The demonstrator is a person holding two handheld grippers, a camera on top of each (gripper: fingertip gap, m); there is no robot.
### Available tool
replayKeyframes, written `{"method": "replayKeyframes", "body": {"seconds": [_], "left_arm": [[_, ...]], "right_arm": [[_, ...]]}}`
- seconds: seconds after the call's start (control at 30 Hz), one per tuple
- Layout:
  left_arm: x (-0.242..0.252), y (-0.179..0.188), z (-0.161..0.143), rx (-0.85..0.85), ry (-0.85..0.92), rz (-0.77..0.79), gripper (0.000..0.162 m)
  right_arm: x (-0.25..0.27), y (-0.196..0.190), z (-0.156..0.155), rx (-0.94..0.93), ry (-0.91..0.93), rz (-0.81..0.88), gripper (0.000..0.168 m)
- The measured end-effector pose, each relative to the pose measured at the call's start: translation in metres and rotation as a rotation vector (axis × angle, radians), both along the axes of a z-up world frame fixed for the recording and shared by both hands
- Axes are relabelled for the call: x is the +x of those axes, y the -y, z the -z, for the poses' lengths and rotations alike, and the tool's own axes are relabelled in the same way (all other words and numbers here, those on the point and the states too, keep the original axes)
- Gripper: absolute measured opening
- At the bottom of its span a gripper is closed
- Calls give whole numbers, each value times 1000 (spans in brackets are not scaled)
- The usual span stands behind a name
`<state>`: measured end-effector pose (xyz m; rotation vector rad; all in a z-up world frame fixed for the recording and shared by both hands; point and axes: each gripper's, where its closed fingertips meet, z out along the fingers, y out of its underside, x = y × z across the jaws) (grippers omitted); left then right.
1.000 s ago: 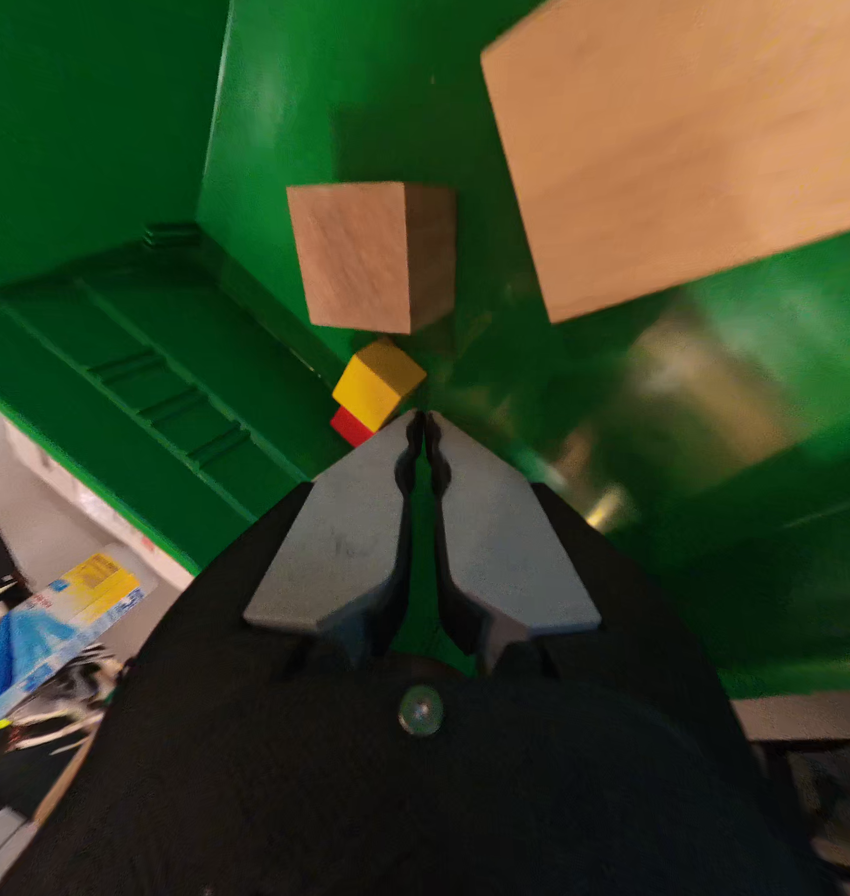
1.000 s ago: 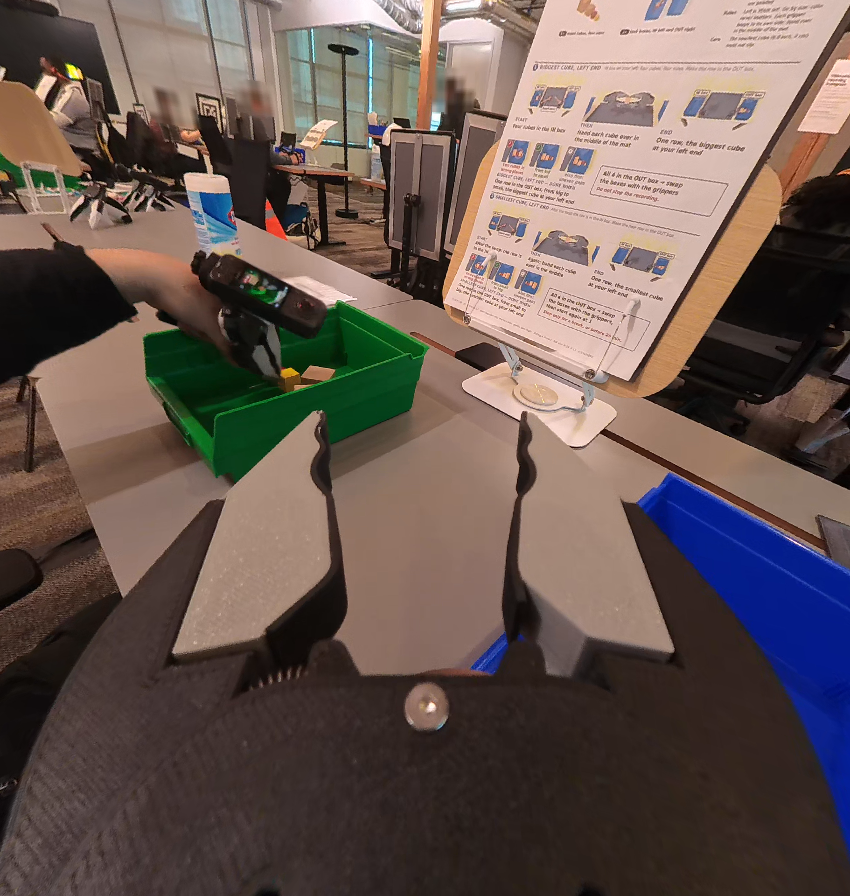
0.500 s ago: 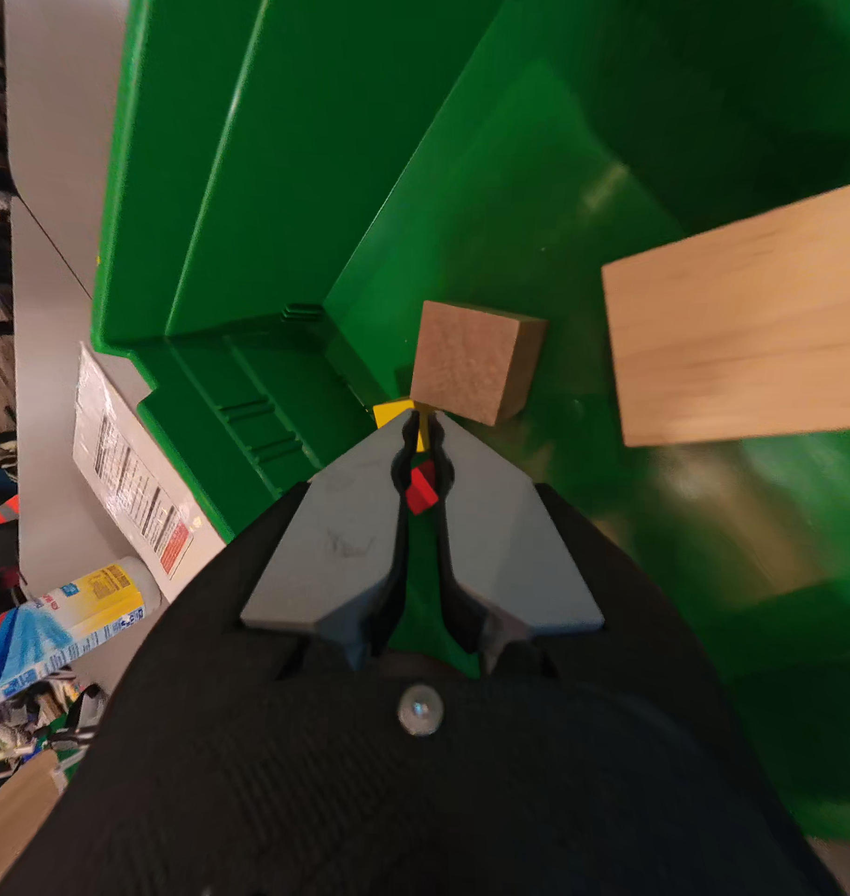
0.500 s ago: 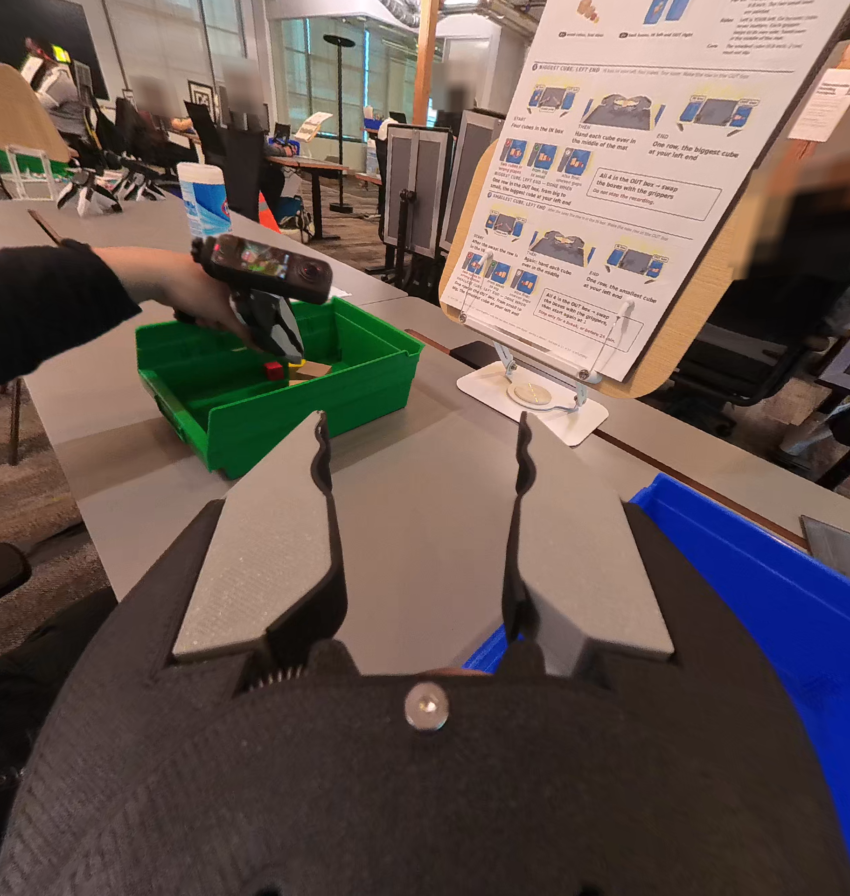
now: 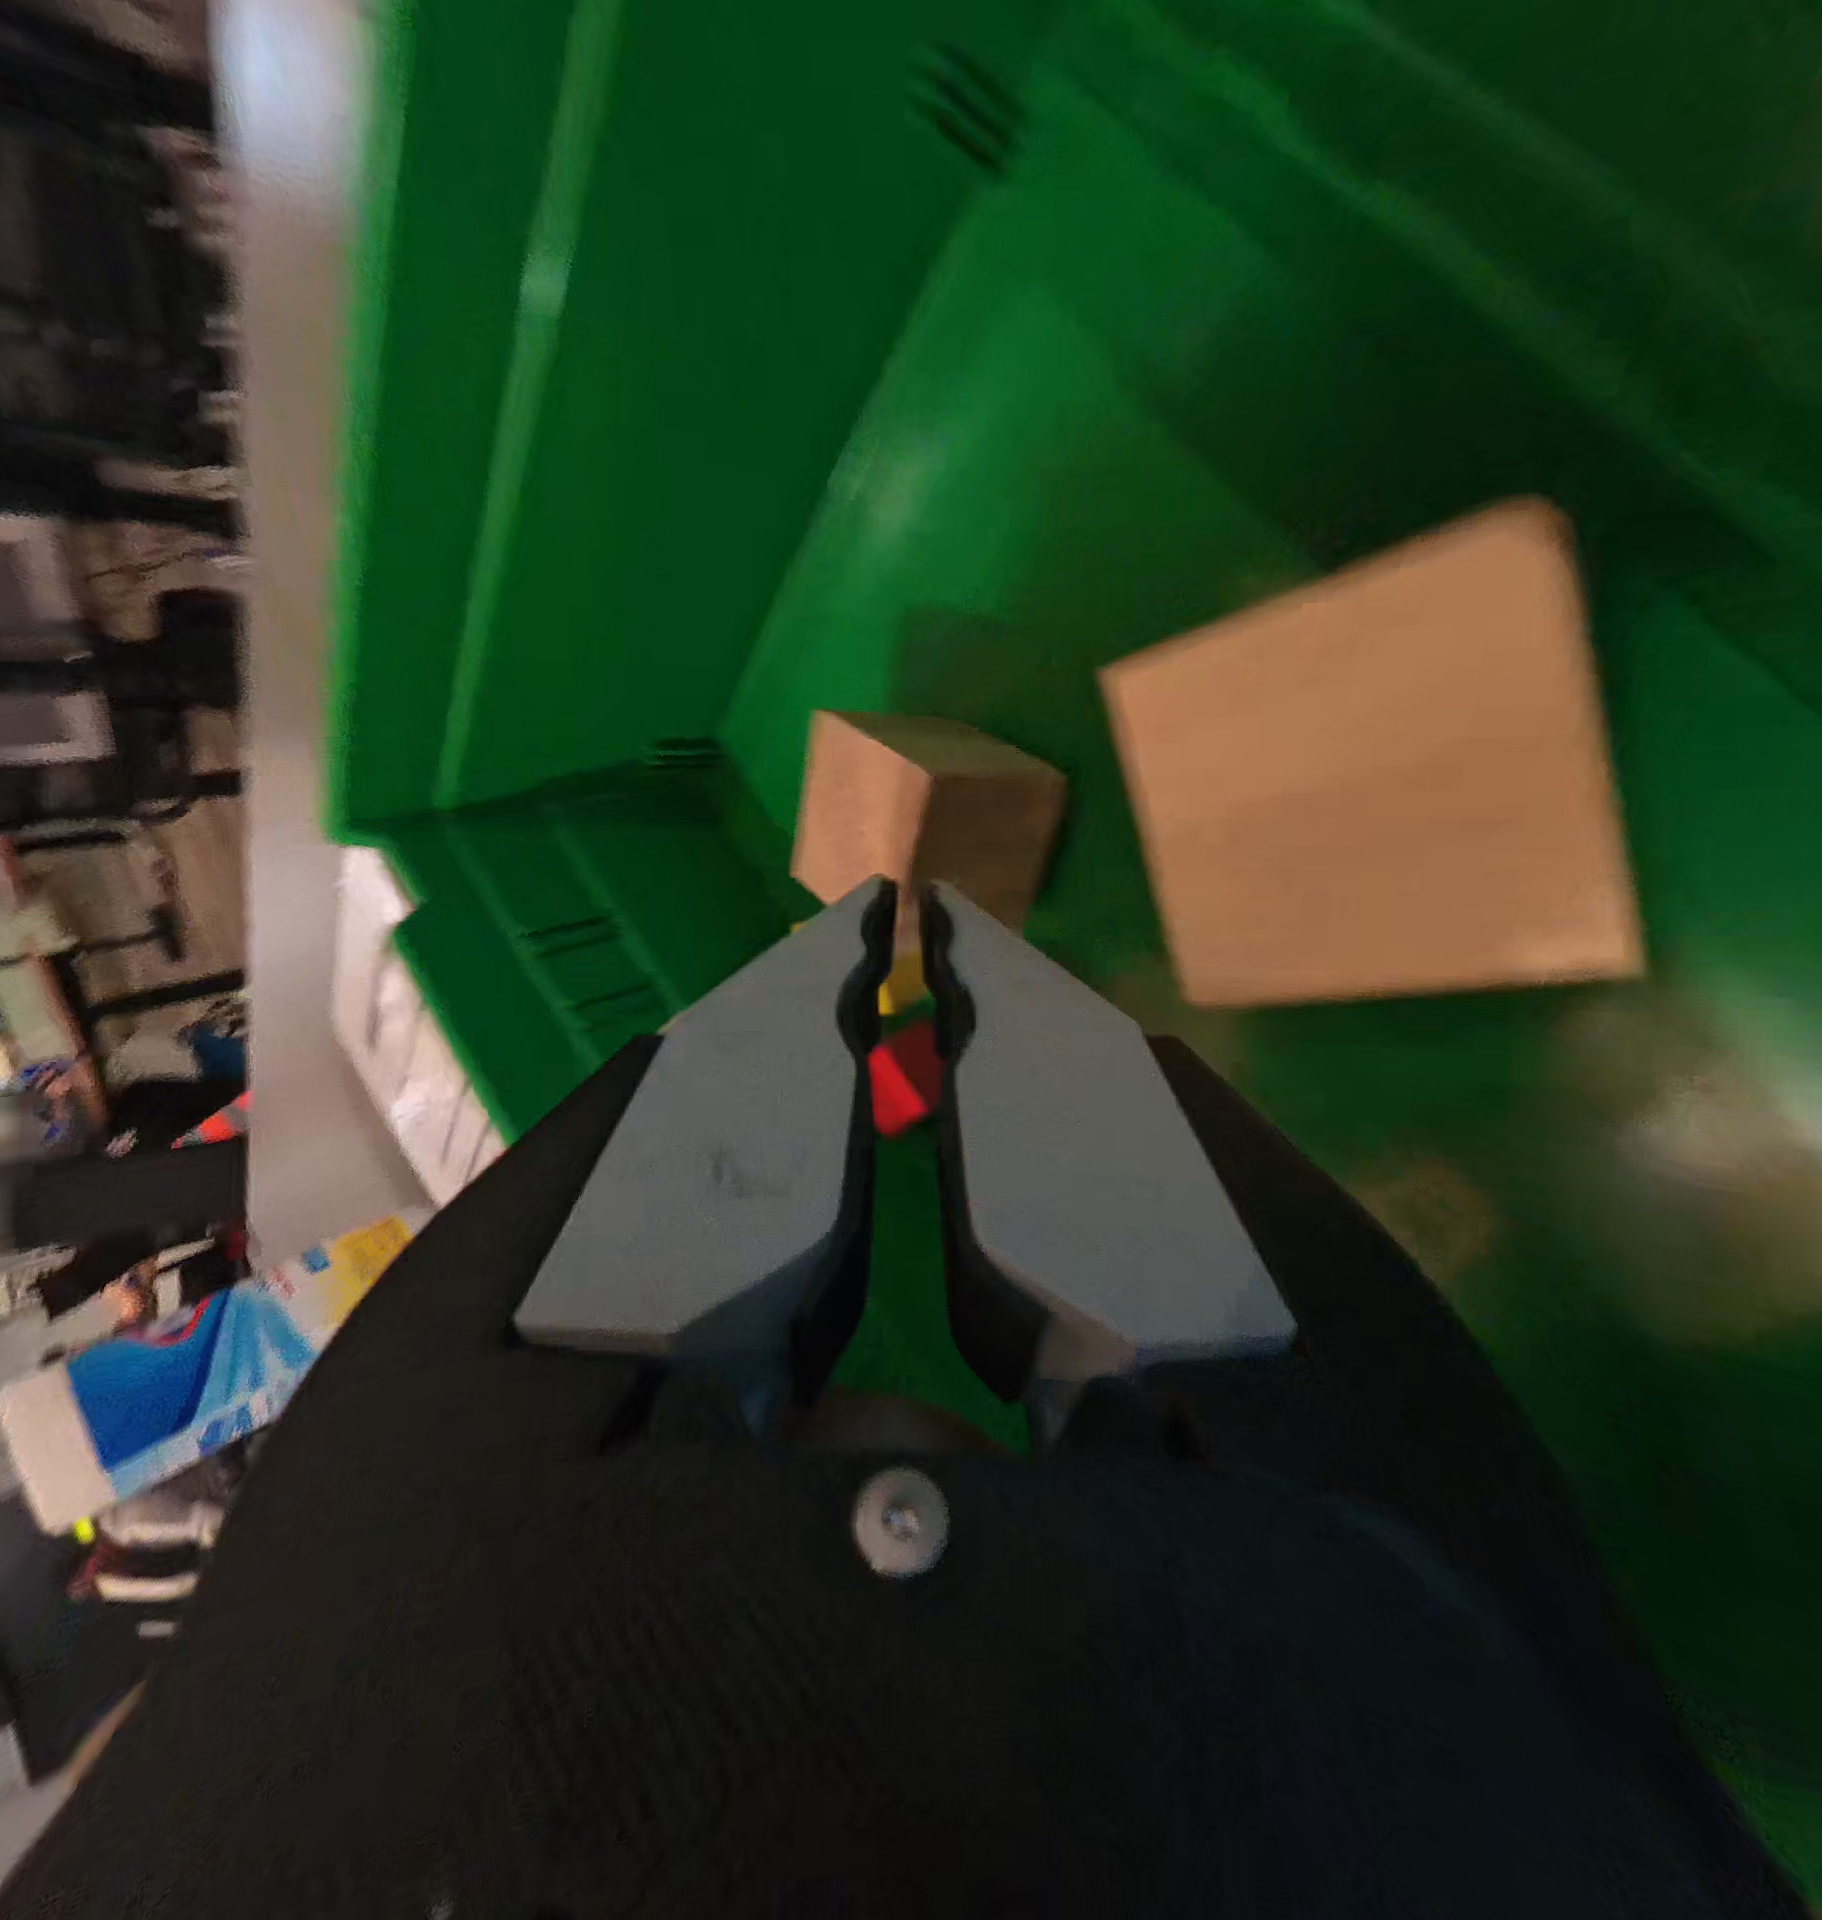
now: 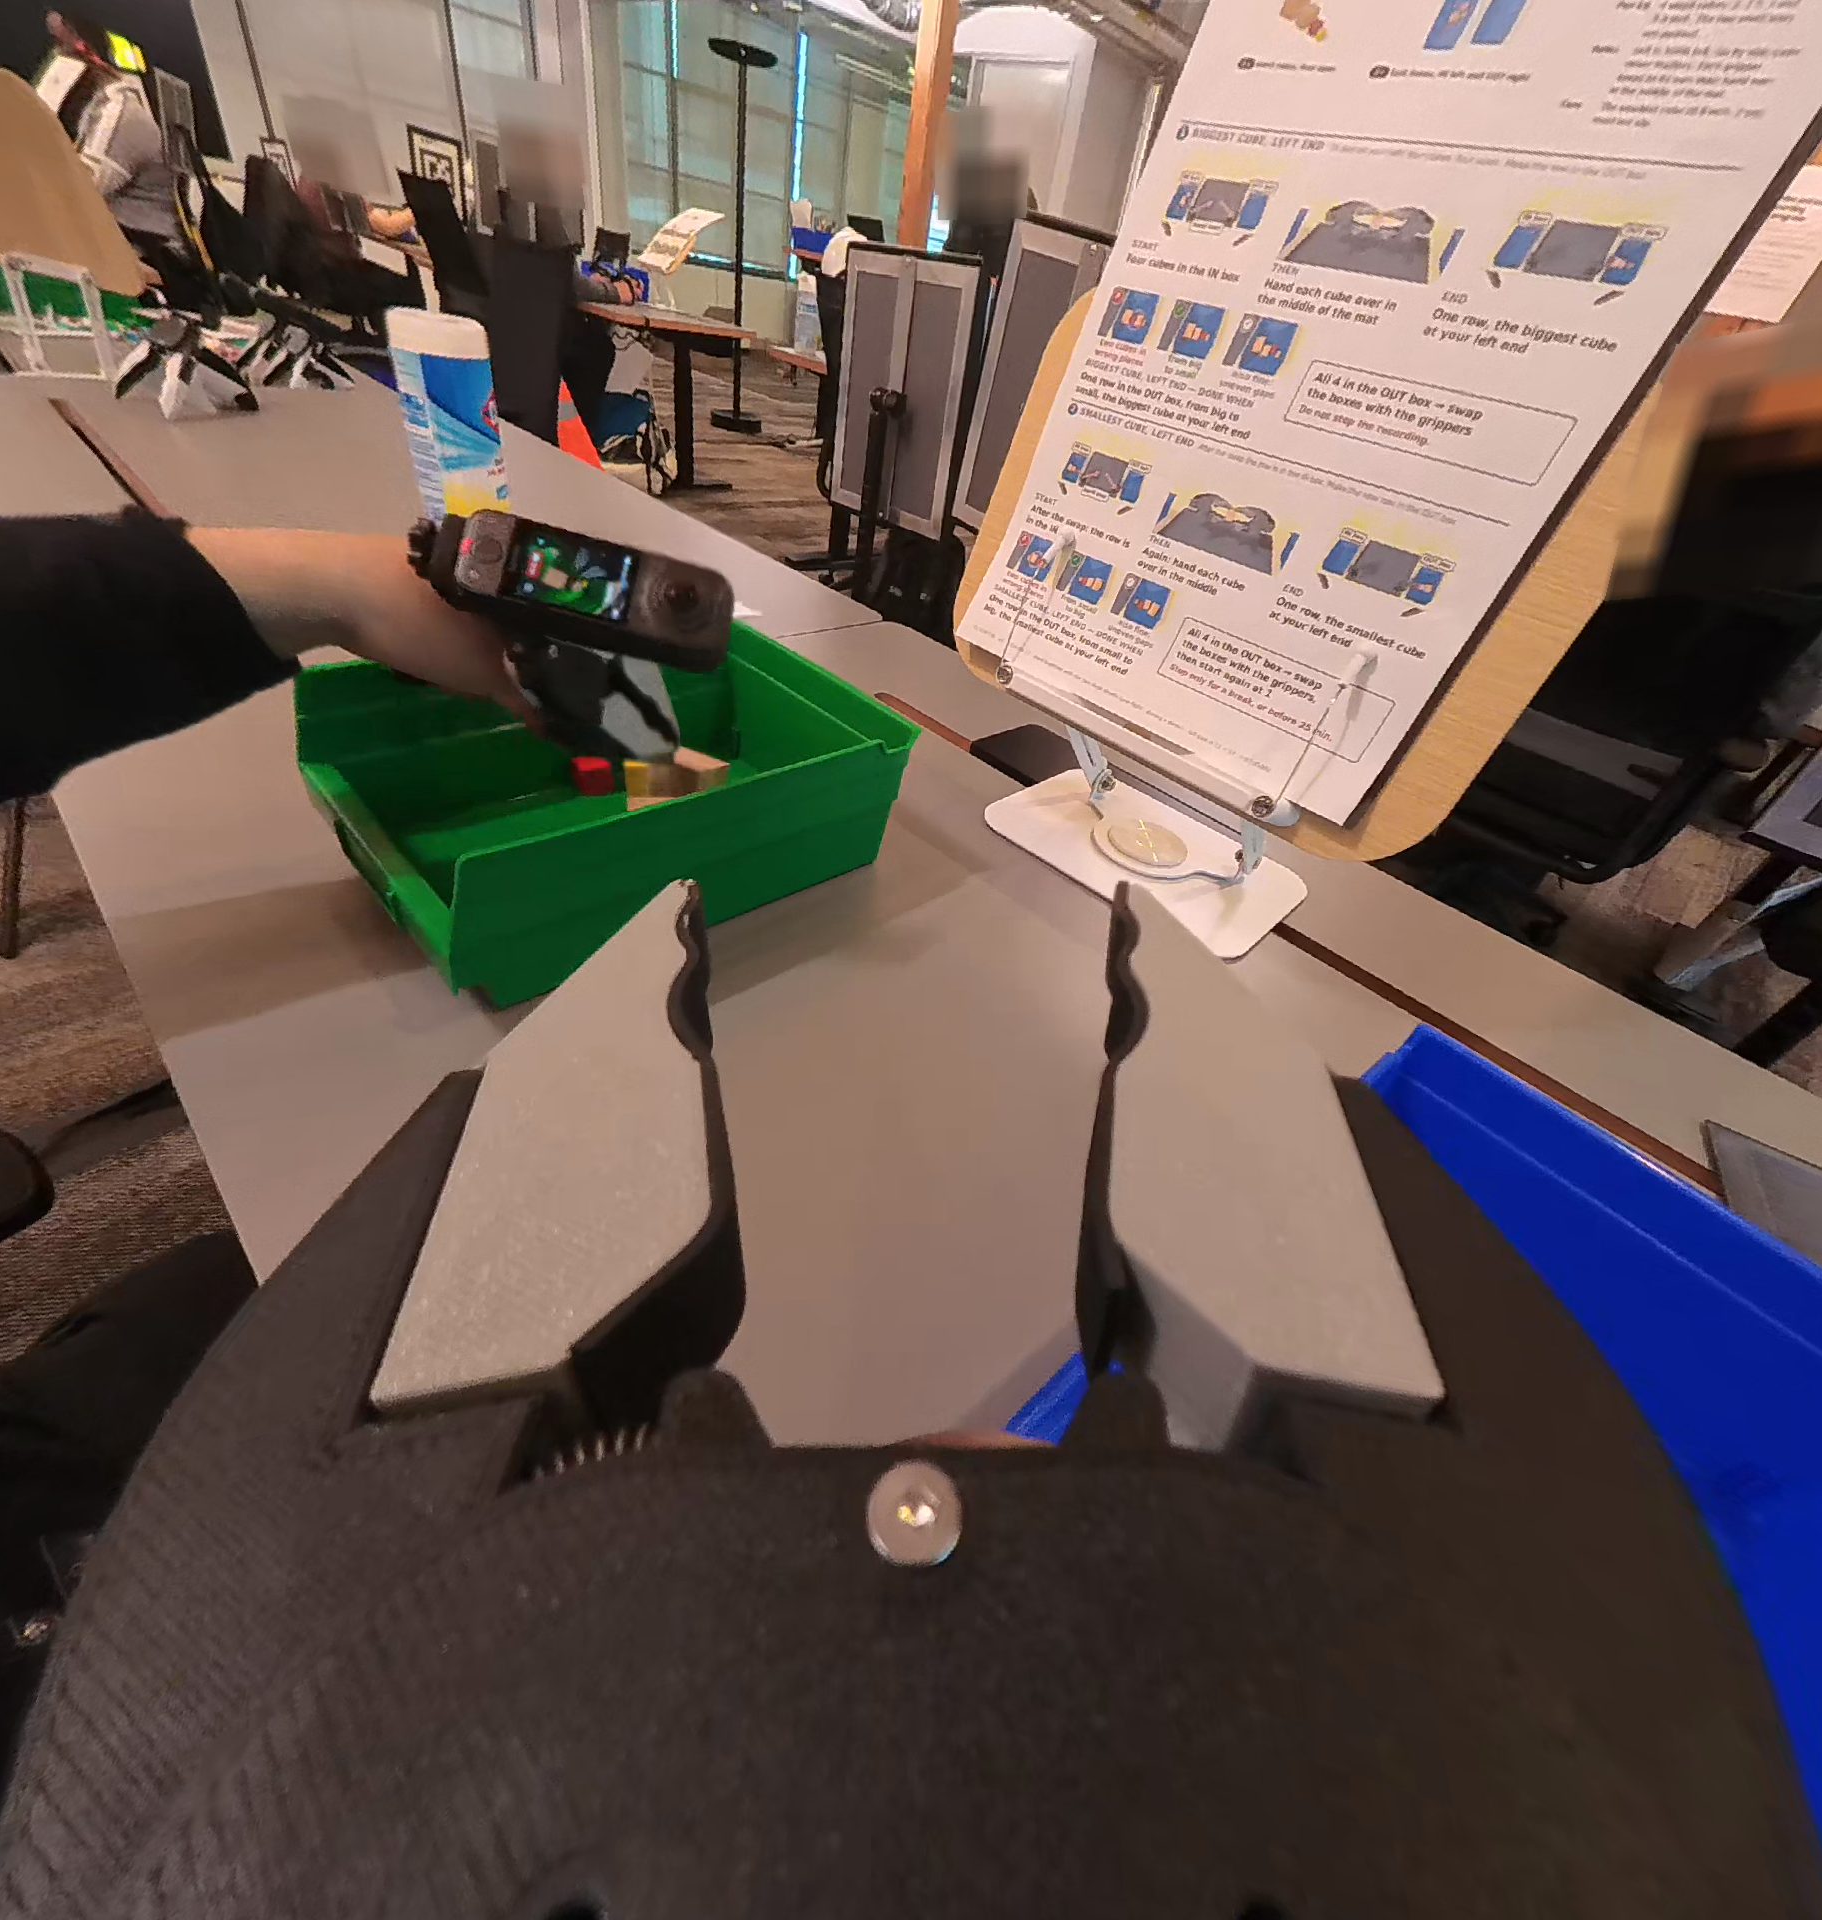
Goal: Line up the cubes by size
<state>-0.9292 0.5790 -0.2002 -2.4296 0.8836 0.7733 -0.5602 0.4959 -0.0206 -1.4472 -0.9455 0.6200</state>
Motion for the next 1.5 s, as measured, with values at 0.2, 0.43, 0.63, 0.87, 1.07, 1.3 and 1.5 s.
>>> {"method": "replayKeyframes", "body": {"seconds": [0.2,0.43,0.63,0.87,1.07,1.3,1.5], "left_arm": [[44,-23,-32,165,309,65,2],[71,-26,9,-12,241,115,0],[65,-5,25,-178,115,203,0],[-11,24,18,-222,-223,147,0],[-16,34,-19,0,-36,83,11],[13,87,-20,-38,122,340,48],[39,99,2,-146,65,577,87]], "right_arm": [[4,-4,-2,-1,-18,2,74],[-3,1,3,7,18,-10,74],[3,1,-1,34,21,7,74],[10,1,-7,40,-2,14,74],[5,2,-3,35,11,10,74],[-5,2,6,21,43,-5,74],[-12,5,11,10,53,-24,74]]}}
